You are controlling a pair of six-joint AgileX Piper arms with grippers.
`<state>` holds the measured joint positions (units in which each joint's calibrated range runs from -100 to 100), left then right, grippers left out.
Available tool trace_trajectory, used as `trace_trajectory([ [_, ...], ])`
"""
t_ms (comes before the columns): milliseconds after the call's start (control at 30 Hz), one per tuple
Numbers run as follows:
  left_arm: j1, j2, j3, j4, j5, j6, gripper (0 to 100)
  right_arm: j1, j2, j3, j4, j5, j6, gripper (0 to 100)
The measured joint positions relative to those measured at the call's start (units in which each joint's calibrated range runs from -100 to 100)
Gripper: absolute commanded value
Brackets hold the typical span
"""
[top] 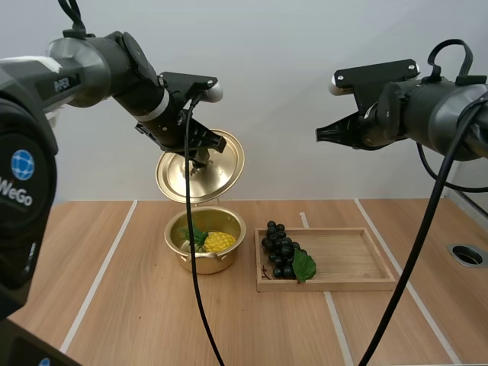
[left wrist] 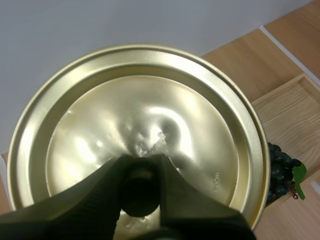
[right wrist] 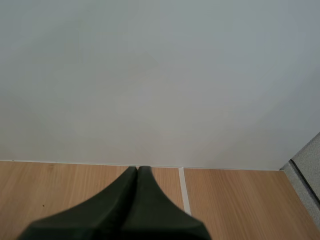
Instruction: Open the pot, put the pineapple inside, and close it
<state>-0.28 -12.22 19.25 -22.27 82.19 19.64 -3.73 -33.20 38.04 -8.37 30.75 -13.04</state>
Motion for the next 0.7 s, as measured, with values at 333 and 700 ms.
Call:
trace_trajectory([
  [333,0.00,5.59,4.35,-0.11,-1.73,0.84,0,0.00,0.13,0.00,0.00,-0.42,0.00,0],
  [700,0.00,10.30,4.35,-0.11,-4.17,2.28,0,0.00,3.27,0.00,0.00,-0.57,0.00,0],
])
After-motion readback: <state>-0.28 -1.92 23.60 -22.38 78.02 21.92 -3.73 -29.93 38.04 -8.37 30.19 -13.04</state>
